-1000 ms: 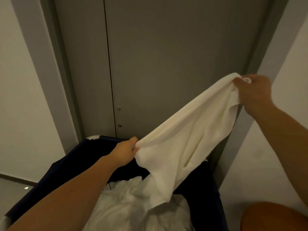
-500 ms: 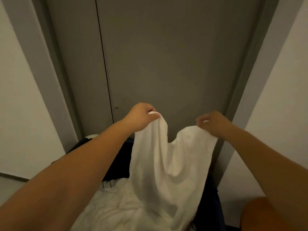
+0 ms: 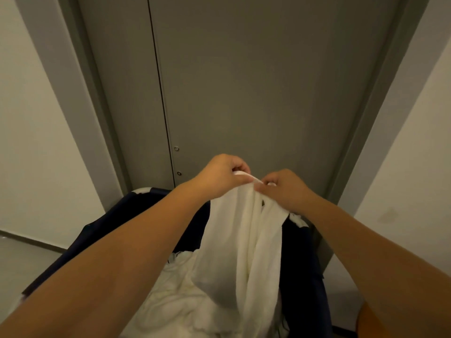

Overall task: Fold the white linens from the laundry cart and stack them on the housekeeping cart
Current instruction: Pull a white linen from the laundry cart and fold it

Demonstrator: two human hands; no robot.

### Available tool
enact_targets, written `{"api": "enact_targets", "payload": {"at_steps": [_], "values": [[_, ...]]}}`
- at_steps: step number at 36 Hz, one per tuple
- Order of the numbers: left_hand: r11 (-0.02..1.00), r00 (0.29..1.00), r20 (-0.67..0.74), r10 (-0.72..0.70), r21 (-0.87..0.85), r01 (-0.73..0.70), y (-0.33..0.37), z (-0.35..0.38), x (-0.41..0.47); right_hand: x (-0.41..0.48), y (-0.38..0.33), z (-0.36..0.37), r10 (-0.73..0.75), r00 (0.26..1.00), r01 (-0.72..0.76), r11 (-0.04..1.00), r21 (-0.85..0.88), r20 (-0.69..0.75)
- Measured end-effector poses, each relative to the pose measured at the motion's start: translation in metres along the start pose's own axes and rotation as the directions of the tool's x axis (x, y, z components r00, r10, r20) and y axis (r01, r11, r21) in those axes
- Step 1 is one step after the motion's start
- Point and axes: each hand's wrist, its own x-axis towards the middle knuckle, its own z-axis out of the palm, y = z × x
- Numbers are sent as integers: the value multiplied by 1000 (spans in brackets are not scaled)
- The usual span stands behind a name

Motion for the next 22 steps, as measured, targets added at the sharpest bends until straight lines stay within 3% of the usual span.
{"api": "enact_targets", "payload": {"at_steps": [5, 11, 17, 22], "values": [[993, 993, -13, -121, 10, 122, -26, 2, -9, 4, 6, -24, 62, 988, -60, 998, 20, -142], [907, 942, -188, -278, -374, 193, -30, 10, -8, 5, 9, -41, 68, 997, -74, 987, -144, -47], [957, 984, -157, -79, -288, 31, -5, 20, 2, -4, 14, -39, 76, 994, -59, 981, -185, 81], [964, 994, -105, -18, -264, -11, 5, 31, 10, -2, 1, -37, 0, 999, 1, 1000, 15, -36]]}}
